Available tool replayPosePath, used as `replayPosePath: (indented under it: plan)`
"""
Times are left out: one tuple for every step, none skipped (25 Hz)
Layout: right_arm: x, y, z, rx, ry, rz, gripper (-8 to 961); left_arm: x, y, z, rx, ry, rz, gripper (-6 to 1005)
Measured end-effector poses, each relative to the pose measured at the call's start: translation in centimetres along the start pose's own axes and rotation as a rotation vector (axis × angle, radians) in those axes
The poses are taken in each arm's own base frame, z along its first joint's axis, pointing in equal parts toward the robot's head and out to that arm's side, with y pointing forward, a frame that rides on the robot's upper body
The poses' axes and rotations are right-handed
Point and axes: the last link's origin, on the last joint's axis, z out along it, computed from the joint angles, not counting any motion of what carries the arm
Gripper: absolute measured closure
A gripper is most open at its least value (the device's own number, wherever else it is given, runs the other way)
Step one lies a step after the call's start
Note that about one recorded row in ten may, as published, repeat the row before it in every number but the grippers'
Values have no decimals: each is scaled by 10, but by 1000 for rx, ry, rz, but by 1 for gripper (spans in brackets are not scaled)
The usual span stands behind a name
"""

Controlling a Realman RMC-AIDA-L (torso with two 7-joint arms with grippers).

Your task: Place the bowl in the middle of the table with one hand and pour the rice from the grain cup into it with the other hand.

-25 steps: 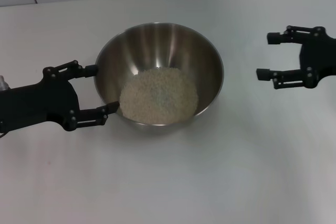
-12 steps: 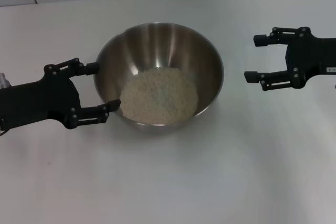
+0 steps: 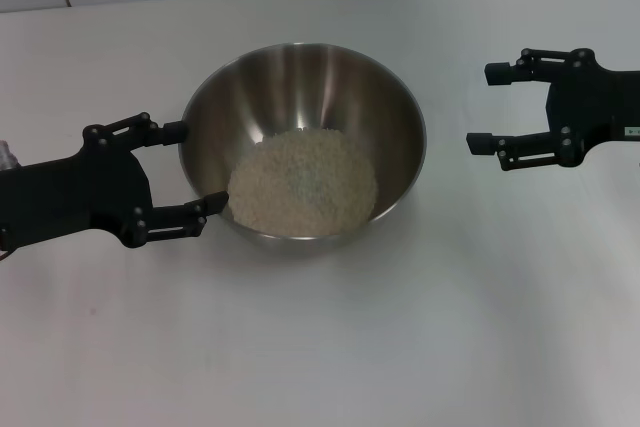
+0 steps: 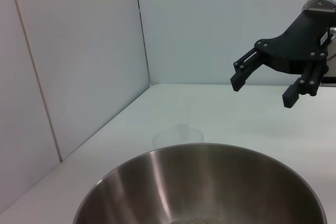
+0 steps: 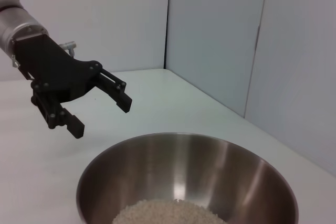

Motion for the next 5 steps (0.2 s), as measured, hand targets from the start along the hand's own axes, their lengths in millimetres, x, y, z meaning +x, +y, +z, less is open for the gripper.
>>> replayPosePath:
  plan:
    - [0, 0, 0, -2, 0, 0, 109, 0, 0, 0, 0, 0, 0, 140]
    - [0, 0, 0, -4, 1, -1, 109, 0, 0, 0, 0, -1, -2, 140]
    - [0, 1, 1, -7, 1, -1, 109, 0, 0, 0, 0, -2, -3, 140]
    - [0, 2, 1, -11, 4, -3, 109, -1, 0, 0, 0, -3, -8, 140]
    - [0, 2, 1, -11, 4, -3, 109, -1, 0, 0, 0, -3, -8, 140]
